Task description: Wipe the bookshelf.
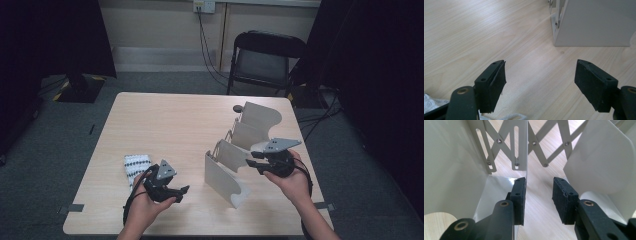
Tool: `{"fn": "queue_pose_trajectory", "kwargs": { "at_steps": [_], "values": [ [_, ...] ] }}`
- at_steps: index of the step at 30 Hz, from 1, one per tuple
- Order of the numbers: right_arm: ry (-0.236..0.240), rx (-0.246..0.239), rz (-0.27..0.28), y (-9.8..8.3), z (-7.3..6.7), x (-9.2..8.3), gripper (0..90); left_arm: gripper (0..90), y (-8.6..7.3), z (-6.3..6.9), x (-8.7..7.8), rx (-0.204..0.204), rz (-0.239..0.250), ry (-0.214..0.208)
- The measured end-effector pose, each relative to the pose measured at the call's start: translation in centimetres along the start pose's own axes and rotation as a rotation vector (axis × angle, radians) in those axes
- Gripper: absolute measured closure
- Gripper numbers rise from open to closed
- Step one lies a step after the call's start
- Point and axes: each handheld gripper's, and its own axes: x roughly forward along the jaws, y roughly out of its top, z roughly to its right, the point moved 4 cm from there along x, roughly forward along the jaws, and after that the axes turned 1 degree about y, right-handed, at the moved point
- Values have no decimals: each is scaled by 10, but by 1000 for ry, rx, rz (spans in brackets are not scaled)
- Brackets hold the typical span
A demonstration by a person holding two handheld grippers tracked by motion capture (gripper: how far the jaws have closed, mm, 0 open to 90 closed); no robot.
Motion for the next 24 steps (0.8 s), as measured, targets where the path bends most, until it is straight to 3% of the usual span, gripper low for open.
{"fn": "queue_pose_trajectory", "kwargs": {
  "at_steps": [10, 15, 24],
  "values": [
    [-20, -20, -14, -10, 3, -4, 616, 249, 0, -2, -2, 2, 6, 3],
    [-38, 12, -4, -17, 11, -11, 612, 249, 0, -1, -1, -4, 4, 4],
    [-61, 2, -8, -9, 22, -10, 583, 249, -1, 1, 0, 2, 2, -3]
  ]
}}
